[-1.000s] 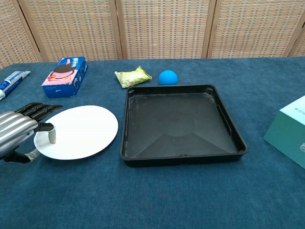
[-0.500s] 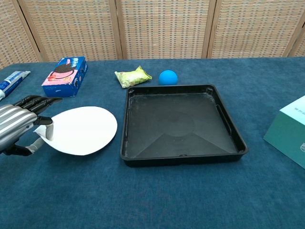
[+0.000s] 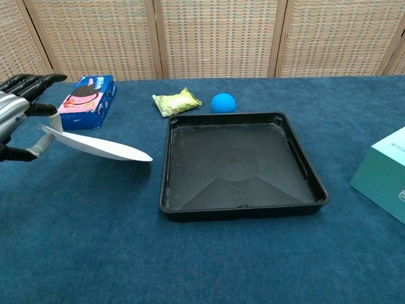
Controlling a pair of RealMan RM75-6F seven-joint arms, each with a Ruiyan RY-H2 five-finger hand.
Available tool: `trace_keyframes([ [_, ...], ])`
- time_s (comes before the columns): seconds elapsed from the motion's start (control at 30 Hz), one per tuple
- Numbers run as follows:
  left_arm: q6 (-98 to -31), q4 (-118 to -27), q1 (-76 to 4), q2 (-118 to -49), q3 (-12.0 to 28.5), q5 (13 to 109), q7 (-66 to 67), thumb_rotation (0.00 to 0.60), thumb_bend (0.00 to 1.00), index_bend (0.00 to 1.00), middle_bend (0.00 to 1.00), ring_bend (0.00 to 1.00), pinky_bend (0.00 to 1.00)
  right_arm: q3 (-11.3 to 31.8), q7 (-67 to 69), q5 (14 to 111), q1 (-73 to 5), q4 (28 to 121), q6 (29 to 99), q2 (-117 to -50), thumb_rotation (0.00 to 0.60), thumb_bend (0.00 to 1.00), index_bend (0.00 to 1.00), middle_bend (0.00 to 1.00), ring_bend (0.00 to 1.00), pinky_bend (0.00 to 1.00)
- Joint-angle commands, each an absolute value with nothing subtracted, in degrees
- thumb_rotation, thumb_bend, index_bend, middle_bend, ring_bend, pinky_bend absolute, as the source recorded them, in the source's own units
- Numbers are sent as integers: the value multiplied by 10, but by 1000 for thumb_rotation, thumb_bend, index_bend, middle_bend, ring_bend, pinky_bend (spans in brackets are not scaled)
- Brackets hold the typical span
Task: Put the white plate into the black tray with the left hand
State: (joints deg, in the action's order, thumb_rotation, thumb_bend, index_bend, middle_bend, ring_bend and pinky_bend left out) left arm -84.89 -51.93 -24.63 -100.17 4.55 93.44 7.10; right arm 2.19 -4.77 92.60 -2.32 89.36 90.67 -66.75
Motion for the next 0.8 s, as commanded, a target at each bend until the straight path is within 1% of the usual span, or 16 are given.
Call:
trace_keyframes([
  [0.03,-849,-537,-262,-986,58,937,89,600,510,699,0,0,0,22,-49,924,-23,894,904,-668,600,156,60,0,0,0],
  [0.1,-847,-550,-273,-975,66,939,103,600,509,705,0,0,0,22,-49,924,-24,894,904,-668,600,155,60,0,0,0],
  [0.13,-852,-563,-288,-966,78,944,114,600,509,710,0,0,0,22,-49,923,-24,893,904,-668,600,155,60,0,0,0],
  [0.2,-850,-580,-302,-957,89,945,128,600,509,716,0,0,0,23,-48,920,-23,892,902,-669,600,156,60,0,0,0],
  [0.37,-849,-606,-331,-948,113,948,150,600,509,727,0,0,0,26,-41,911,-24,888,899,-669,600,155,60,0,0,0],
  [0.57,-829,-619,-375,-954,140,943,167,600,508,733,0,0,0,31,-31,892,-28,876,883,-671,600,156,60,0,0,0],
  [0.8,-808,-596,-424,-981,155,942,170,600,507,741,0,0,0,38,-26,875,-29,864,876,-673,600,155,60,0,0,0],
])
